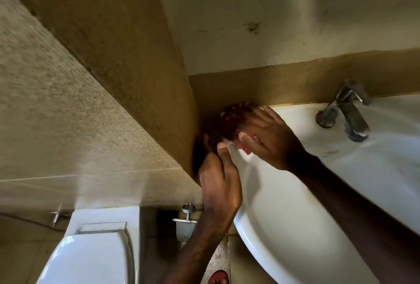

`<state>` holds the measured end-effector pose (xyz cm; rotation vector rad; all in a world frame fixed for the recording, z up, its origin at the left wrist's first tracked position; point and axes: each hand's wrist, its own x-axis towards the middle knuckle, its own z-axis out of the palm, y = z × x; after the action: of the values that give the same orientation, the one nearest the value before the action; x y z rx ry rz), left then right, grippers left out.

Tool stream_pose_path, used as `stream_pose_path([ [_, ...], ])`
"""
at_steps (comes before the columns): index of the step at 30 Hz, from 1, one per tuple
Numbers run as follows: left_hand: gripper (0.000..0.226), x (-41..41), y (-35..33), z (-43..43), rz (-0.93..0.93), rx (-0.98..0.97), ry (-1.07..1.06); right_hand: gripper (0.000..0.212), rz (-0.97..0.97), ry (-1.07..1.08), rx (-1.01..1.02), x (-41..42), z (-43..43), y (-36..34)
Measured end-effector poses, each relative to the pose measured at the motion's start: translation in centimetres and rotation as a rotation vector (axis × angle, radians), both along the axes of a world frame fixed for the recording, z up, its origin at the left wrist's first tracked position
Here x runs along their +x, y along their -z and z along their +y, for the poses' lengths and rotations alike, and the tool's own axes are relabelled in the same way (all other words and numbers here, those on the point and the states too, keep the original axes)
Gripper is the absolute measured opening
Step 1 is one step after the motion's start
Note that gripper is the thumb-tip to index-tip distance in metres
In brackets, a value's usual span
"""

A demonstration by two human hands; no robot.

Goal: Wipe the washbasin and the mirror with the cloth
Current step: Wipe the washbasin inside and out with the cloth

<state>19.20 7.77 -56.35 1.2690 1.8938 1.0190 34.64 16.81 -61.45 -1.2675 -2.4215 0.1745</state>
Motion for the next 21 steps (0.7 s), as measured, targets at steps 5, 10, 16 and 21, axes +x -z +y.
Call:
stream_pose_path([
  [5, 0.051, -0.4, 0.7, -0.1, 0.043, 0.03, -0.009, 0.049, -0.025, -0.194, 0.057, -1.9, -4.3, 0.9],
  [10, 0.049, 0.3, 0.9, 0.0, 0.053, 0.053, 0.024, 0.048, -0.047, -0.088, 0.027, 2.1, 0.1, 0.1],
  [16, 0.048, 0.6, 0.7, 0.3, 0.052, 0.038, 0.054, 0.056, -0.1, -0.207, 0.074, 1.4, -3.5, 1.1],
  [21, 0.051, 0.8, 0.8, 1.1, 0.102, 0.031, 0.08, 0.059, -0.008, 0.069, -0.024, 6.0, -1.1, 0.2],
])
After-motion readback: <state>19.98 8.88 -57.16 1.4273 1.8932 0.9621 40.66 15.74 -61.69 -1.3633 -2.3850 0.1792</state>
